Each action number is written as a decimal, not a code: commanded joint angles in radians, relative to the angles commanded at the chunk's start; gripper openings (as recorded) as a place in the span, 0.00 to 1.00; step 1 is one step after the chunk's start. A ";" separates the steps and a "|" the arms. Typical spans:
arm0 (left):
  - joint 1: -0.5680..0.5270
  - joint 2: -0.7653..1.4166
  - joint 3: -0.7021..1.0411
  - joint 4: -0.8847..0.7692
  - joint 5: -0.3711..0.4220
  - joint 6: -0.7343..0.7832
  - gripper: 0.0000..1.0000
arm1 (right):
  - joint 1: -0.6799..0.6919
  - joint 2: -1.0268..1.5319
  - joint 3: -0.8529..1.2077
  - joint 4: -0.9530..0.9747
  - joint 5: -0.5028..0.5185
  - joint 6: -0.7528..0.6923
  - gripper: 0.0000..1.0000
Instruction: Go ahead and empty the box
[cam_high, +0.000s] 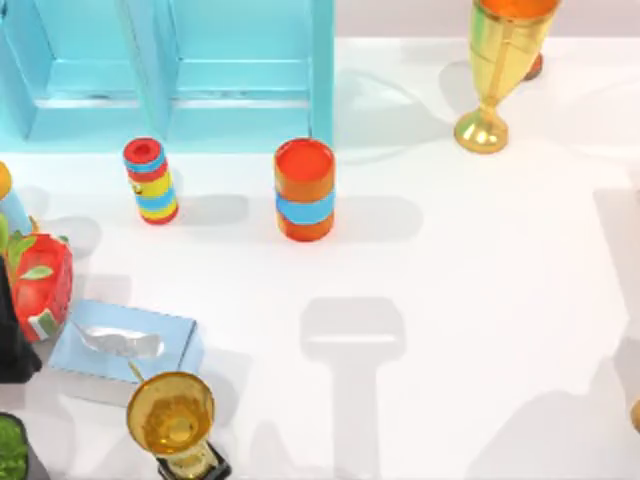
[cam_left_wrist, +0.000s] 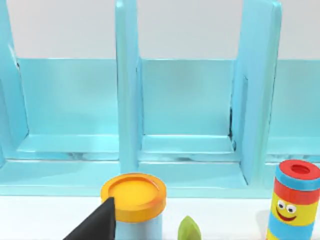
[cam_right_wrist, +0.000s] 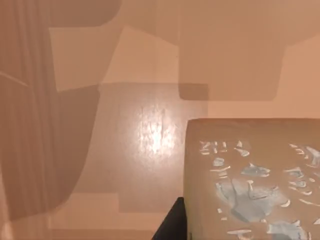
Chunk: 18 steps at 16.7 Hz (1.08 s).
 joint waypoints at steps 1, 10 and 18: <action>0.000 0.000 0.000 0.000 0.000 0.000 1.00 | -0.001 -0.011 0.042 -0.067 0.000 0.000 0.00; 0.000 0.000 0.000 0.000 0.000 0.000 1.00 | -0.004 -0.072 0.216 -0.282 0.000 0.004 0.00; 0.000 0.000 0.000 0.000 0.000 0.000 1.00 | 0.227 -0.009 0.233 -0.211 0.013 0.222 0.00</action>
